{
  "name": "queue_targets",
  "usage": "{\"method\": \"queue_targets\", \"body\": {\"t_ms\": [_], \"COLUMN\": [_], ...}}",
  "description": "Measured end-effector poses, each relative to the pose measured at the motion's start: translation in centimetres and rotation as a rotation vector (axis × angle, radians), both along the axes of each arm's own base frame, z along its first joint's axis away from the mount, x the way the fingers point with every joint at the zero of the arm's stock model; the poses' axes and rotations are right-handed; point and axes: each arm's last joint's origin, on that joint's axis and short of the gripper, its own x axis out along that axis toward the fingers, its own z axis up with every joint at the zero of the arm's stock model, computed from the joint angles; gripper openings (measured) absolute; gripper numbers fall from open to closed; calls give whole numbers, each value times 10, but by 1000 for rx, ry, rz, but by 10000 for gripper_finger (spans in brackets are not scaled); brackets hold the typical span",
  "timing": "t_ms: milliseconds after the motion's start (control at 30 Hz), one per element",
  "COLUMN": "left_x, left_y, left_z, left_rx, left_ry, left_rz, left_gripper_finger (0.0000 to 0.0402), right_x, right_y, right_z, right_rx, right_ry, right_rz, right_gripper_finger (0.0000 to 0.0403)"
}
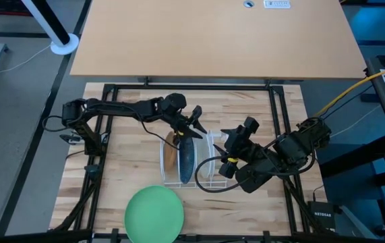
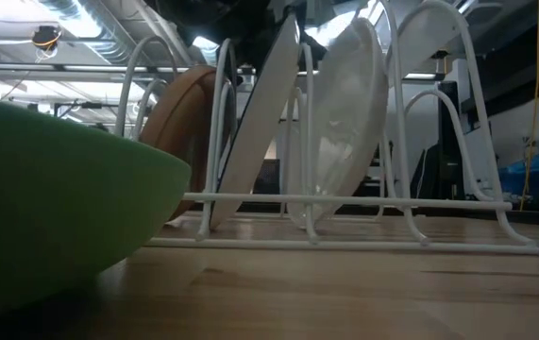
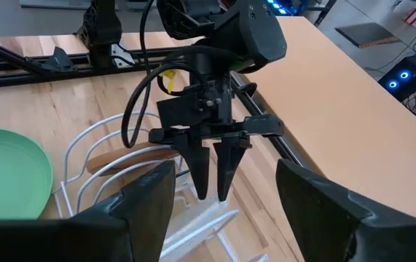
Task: Sort dishes
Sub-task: Put the white plate into the dish rack, then put the green plate into the dish rack
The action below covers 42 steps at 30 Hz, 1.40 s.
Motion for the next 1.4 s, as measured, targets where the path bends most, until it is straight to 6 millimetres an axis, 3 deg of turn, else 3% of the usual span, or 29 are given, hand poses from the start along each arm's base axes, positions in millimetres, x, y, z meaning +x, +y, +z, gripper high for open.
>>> {"method": "queue_targets", "body": {"t_ms": [367, 533, 800, 1067, 1200, 1400], "left_x": [0, -13, -70, -148, -177, -197], "left_y": [-2, -10, -36, -75, -92, -116], "left_z": [6, 30, 84, 114, 103, 57], "left_rx": [50, 53, -153, -806, -1010, -1026], "left_ry": [-44, -80, -35, 231, 508, 817], "left_rz": [31, 88, 273, 475, 644, 896], "left_gripper_finger": [116, 116, 115, 115, 115, 115], "right_x": [0, 0, 0, 0, 0, 0], "right_y": [0, 0, 0, 3, 5, 6], "right_z": [0, 0, 0, -3, -4, -5], "right_rx": [0, -1, 2, 100, 163, 195], "right_ry": [1, 1, 5, 60, 99, 119], "right_rz": [1, 1, 5, 65, 107, 128], "right_gripper_finger": [245, 245, 245, 245, 245, 245]}}
